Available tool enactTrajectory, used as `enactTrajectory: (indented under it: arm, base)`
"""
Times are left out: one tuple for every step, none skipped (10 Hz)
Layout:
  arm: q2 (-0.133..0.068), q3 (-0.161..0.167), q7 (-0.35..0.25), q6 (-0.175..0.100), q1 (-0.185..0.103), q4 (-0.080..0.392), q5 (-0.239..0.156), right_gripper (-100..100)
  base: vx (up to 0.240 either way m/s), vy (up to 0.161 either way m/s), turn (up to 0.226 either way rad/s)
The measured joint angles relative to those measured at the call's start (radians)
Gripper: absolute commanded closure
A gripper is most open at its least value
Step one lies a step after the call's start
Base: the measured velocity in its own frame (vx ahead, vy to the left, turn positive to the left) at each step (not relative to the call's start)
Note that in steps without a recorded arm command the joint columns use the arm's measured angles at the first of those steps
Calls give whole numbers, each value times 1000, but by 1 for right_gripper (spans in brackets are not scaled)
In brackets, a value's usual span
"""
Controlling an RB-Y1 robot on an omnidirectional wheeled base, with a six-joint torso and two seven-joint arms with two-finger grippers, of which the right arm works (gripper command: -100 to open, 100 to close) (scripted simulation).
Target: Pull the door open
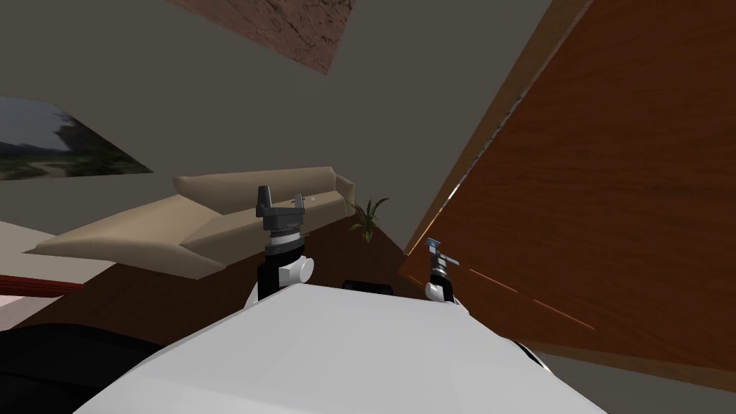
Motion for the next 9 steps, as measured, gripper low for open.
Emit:
enactTrajectory:
  arm:
    - [-1,14,-11,0,3,-5,11,100]
    - [-1,25,-18,5,12,-20,20,100]
    - [-2,34,-26,3,7,-11,27,100]
    - [0,37,-28,3,8,-8,29,100]
    - [-4,41,-32,5,12,-15,32,100]
    - [-9,49,-41,1,9,-15,37,100]
    - [-13,57,-51,-4,11,-14,43,100]
    - [-18,68,-63,-3,20,-23,50,100]
    - [-20,79,-72,-1,29,-34,57,100]
  base:
    - [-226,-4,67]
    - [-213,-15,51]
    - [-93,-6,21]
    - [-170,-11,92]
    - [-248,-14,93]
    - [-231,-1,85]
    - [-217,-3,127]
    - [-223,-33,108]
    - [-224,-36,97]
